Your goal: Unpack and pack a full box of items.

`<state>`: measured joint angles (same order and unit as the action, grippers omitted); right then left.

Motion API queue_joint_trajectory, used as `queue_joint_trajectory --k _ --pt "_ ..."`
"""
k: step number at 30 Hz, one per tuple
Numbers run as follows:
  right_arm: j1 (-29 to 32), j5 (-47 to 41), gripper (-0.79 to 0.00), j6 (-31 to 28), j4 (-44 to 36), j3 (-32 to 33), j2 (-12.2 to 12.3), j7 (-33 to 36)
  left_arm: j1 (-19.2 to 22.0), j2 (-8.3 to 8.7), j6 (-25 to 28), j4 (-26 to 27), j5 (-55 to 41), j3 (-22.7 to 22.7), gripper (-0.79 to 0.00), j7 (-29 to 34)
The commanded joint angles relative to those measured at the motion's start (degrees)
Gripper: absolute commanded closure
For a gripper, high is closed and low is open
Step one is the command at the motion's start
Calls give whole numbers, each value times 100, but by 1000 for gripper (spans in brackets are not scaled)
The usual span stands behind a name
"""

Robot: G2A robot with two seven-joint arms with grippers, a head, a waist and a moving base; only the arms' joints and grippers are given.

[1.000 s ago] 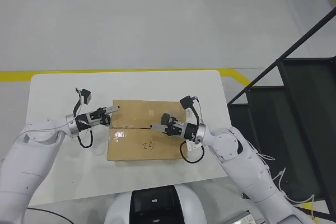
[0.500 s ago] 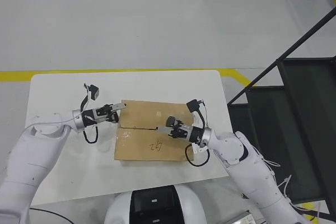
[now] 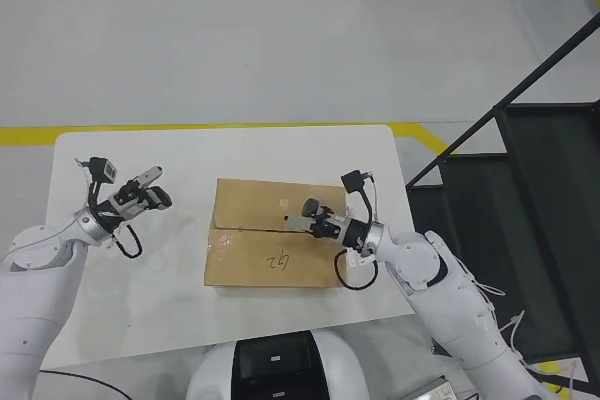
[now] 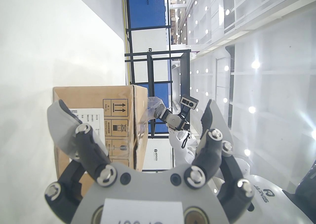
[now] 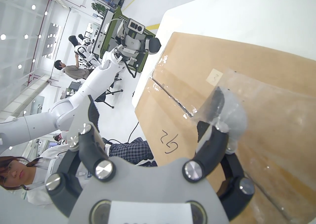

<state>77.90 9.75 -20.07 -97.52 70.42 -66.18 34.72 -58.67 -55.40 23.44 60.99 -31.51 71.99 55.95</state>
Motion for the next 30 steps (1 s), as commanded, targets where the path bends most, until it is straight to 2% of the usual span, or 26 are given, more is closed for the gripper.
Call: queue_joint_trajectory --k 1,2,14,21,25,30 --pt "12 6 -49 25 -8 36 7 -29 -95 20 -39 110 23 82 -785 -21" --pt "18 34 0 54 -19 57 11 -43 -128 27 -58 157 51 111 -785 -41" --pt "153 327 0 554 -180 235 49 -254 -267 39 -252 455 227 229 -785 -101" --pt "221 394 0 458 -430 152 61 -117 -317 38 -277 526 285 279 -785 -99" --pt "125 327 0 353 -422 51 52 -26 -347 36 -290 575 320 306 -785 -110" --pt "-90 388 0 499 -243 -176 28 157 -370 31 -310 593 329 332 -785 -104"
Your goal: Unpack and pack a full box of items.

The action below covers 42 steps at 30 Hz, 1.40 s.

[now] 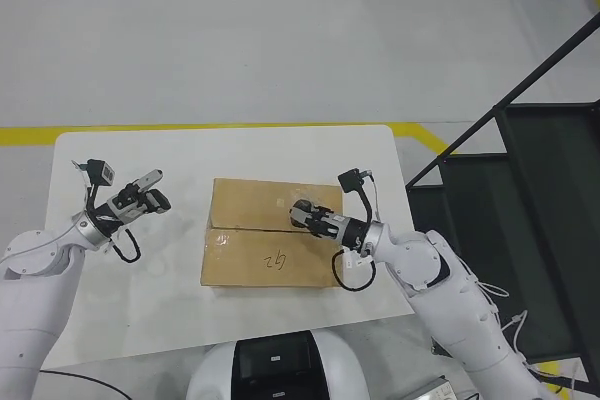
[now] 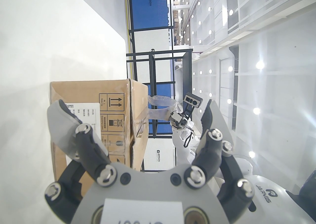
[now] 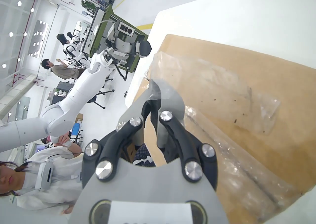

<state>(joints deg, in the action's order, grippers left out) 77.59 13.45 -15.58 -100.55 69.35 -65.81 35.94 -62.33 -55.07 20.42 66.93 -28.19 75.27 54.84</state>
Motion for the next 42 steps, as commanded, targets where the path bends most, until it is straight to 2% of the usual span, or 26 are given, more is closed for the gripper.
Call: queue_joint_trajectory --k 1,10,24,26,27,28,42 --pt "-122 37 0 91 111 -143 -20 59 -5 -3 -10 -1 -2 8 -785 11" --pt "-637 187 0 305 672 -851 -153 124 8 -19 -26 -20 -9 31 -785 56" --pt "-887 309 0 421 1032 -1230 -245 85 -31 -35 -4 24 15 79 -785 108" --pt "-898 324 -406 440 1020 -1272 -254 96 -32 -38 -8 35 22 80 -785 118" --pt "-903 333 -699 448 1003 -1291 -258 100 -33 -39 -8 34 21 83 -785 122" --pt "-907 313 -785 429 980 -1306 -262 110 -33 -41 -8 35 22 86 -785 125" --pt "-1317 292 -785 418 882 -1610 -359 313 -94 -53 4 73 27 139 -785 150"
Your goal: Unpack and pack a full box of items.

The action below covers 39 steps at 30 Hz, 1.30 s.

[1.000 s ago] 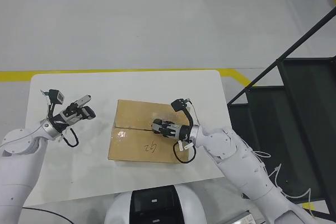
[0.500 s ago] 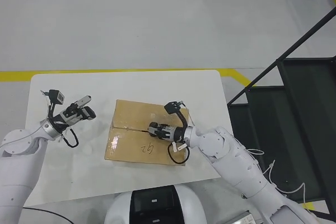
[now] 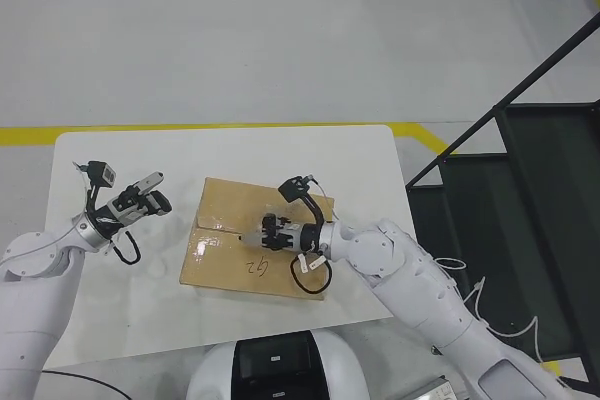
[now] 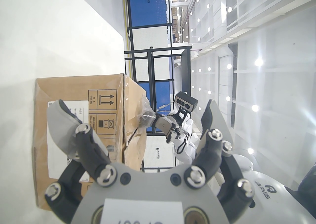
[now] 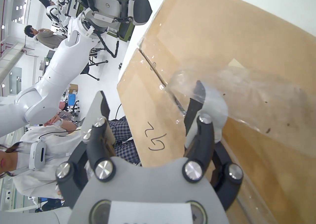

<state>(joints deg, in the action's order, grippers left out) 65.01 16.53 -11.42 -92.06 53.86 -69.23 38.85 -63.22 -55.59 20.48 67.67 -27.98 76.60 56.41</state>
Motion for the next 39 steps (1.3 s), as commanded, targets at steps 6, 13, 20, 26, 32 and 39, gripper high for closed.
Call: queue_joint_trajectory --k 6,13,20,26,32,39 --pt "-473 -161 -785 -57 271 -483 -167 88 -45 -1 -6 33 9 45 -785 -1" --pt "-964 -288 -785 -90 567 -1016 -390 69 -138 11 10 110 16 144 -785 -30" --pt "-1335 -465 -785 -138 883 -1311 -579 13 -234 4 90 66 -176 276 -785 -205" --pt "-1658 -721 -785 -282 1314 -1537 -767 -53 -525 13 407 14 -626 634 -785 -530" --pt "-1958 -932 -785 -444 1770 -1786 -979 -115 -857 44 537 93 -884 979 -785 -597" --pt "-2303 -984 -785 -522 2166 -1961 -1208 -298 -1021 46 458 287 -822 1085 -785 -651"
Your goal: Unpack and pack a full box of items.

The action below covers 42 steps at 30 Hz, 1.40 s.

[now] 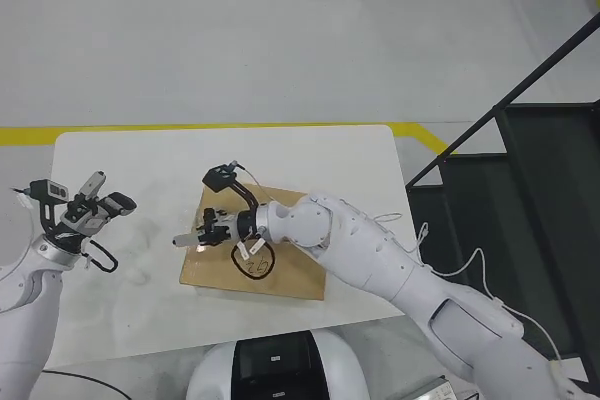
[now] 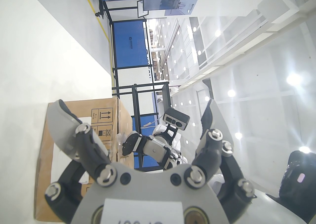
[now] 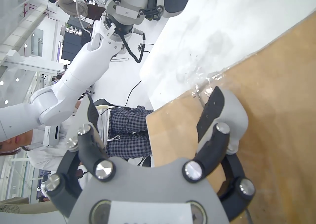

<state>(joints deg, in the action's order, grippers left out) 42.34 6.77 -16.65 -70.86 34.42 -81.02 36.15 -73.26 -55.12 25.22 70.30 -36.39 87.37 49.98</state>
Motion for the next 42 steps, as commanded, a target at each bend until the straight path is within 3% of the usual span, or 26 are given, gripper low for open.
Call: queue_joint_trajectory --k 1,9,14,18,24,28,32,36,42 --pt "-72 -29 -785 -1 108 -21 -55 -48 -27 -1 -41 46 45 12 -785 -2" --pt "-174 -195 -785 -114 503 -34 -201 -38 26 -14 -200 117 165 -18 -785 66" --pt "101 -65 -785 -356 106 304 -67 -86 140 -38 -249 82 207 -99 -785 108" --pt "770 195 -785 -334 -712 975 248 6 275 -64 -293 32 237 -207 -785 168" --pt "2329 252 -785 -685 -2281 2459 768 297 556 -125 -347 -65 326 -487 -785 278" --pt "3487 223 -785 -1255 -2917 3733 1010 -275 690 -180 -87 -64 319 -656 -785 301" --pt "4316 13 -785 -1730 -3100 4673 1129 -842 690 -241 269 -41 149 -750 -785 145" --pt "4735 -192 -785 -2110 -3130 5282 1189 -1199 670 -277 395 -4 41 -784 -785 46" --pt "4988 -363 -785 -2449 -3129 5586 1221 -1370 755 -339 203 82 122 -948 -785 -238"
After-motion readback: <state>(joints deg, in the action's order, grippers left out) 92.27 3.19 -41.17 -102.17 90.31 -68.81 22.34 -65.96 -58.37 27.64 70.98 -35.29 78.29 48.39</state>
